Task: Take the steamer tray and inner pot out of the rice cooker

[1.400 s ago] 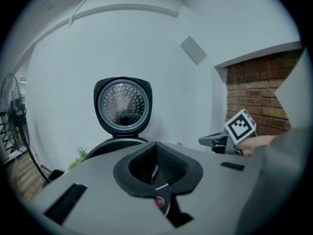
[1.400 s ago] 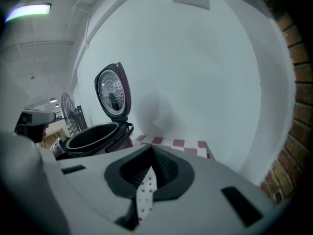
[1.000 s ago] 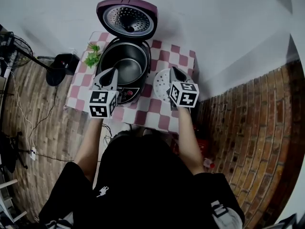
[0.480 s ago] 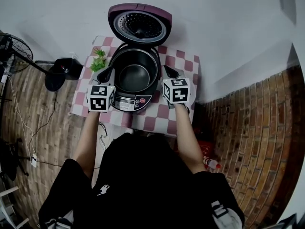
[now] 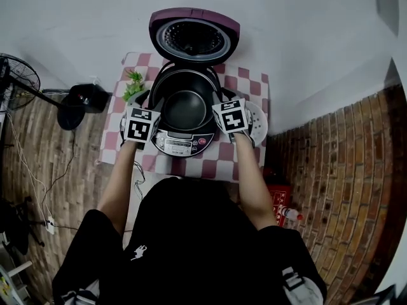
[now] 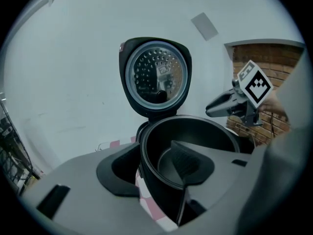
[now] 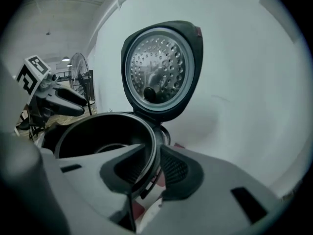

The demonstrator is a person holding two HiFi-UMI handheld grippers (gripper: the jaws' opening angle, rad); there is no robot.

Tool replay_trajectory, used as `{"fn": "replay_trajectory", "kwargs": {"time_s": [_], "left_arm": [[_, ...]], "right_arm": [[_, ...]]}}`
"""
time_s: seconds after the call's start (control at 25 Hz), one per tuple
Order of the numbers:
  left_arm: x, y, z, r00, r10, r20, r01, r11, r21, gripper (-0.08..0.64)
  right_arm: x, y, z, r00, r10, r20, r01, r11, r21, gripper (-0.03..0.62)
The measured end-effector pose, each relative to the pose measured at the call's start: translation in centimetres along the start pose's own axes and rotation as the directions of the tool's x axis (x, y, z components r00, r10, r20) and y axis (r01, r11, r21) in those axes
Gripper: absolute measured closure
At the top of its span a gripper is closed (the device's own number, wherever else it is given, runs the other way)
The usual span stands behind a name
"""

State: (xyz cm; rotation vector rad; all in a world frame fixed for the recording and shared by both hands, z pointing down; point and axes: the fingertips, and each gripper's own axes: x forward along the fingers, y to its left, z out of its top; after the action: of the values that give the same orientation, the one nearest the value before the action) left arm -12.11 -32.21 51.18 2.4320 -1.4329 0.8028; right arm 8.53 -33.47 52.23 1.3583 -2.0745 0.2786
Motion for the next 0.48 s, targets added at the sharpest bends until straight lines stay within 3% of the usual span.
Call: {"fn": "replay_trajectory", "kwargs": {"time_s": [0.16, 0.36, 0.48], "left_arm": [[1.3, 0.2, -0.4, 0.998, -0.038, -0.04, 0.039, 0.999, 0.023, 0.336], [2.9, 1.1, -0.4, 0.998, -0.051, -0.029, 0.053, 0.997, 0.055, 0.333], [3.0, 1.1, -0.4, 0.997, -0.068, -0.049, 0.07, 0.997, 0.044, 0.331]], "right_arm": [[1.8, 0.1, -0.4, 0.996, -0.015, -0.088, 0.007, 0.995, -0.095, 0.451], [3.7, 0.3, -0.7, 0.979, 0.004, -0.202, -0.025, 0.995, -0.101, 0.333], [4.6, 0.1, -0.5, 0.971, -0.023, -0.24, -0.009, 0.991, -0.13, 0.318]]}}
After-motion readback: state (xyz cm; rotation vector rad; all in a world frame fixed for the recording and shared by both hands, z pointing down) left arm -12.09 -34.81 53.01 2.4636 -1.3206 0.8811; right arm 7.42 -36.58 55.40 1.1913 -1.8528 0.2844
